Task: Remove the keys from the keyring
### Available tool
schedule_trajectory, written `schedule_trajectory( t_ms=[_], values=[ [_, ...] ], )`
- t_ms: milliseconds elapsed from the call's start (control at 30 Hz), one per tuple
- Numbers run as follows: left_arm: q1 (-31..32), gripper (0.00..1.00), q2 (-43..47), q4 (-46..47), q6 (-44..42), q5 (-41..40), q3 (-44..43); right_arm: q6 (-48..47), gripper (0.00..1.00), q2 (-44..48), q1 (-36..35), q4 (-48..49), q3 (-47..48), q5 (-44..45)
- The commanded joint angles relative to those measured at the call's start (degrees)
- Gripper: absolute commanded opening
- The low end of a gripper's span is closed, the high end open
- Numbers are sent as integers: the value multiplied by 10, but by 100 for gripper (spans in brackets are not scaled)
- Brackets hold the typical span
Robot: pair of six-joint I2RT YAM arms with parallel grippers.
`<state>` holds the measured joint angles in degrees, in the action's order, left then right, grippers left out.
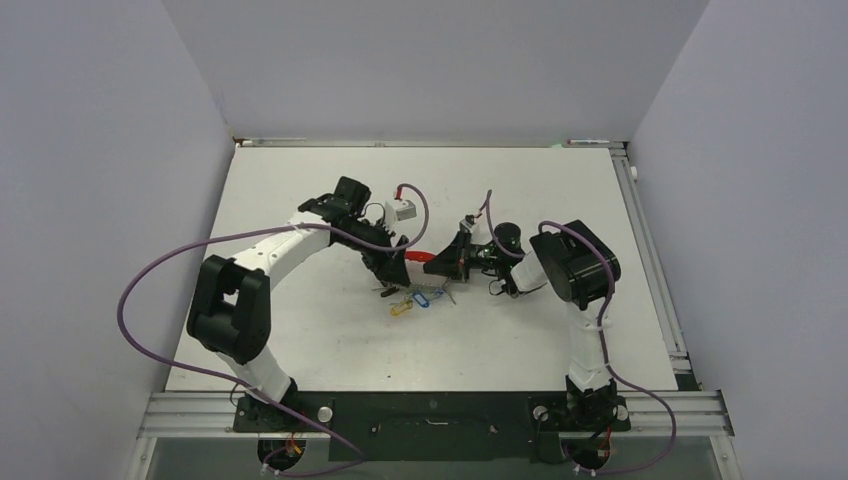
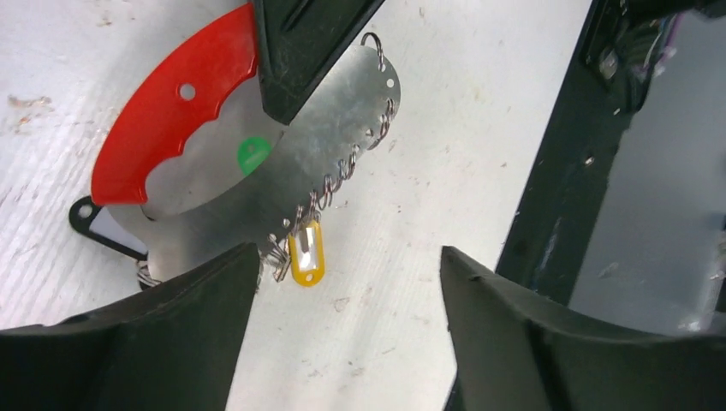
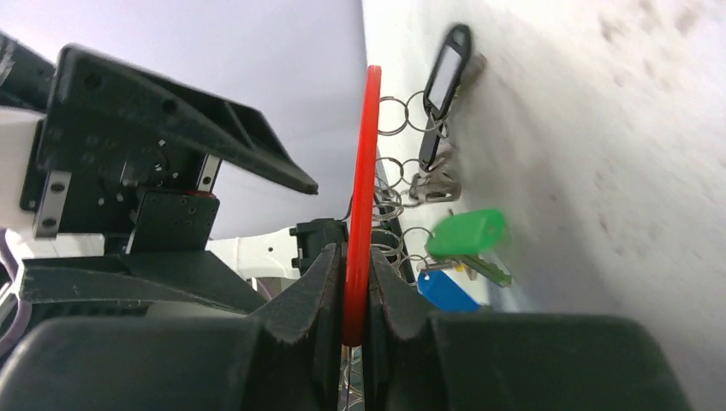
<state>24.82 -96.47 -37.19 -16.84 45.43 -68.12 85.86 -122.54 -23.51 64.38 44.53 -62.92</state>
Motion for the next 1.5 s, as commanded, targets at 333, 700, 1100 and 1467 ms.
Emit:
schedule_trajectory(
  t_ms=[333, 700, 1100, 1467],
  values=[
    [-166, 96, 127, -58, 19, 32, -127, -635, 5, 192, 21, -593, 275, -50],
    [-236, 96, 239, 169, 156, 21, -9, -1016, 5, 263, 16, -971, 434, 27],
    [-231, 96, 243, 294, 217, 174, 90, -978, 5, 327, 13, -931, 419, 11],
    [-126, 98, 223, 130, 13, 26, 80, -894, 5, 347, 15, -866, 332, 8]
  ],
)
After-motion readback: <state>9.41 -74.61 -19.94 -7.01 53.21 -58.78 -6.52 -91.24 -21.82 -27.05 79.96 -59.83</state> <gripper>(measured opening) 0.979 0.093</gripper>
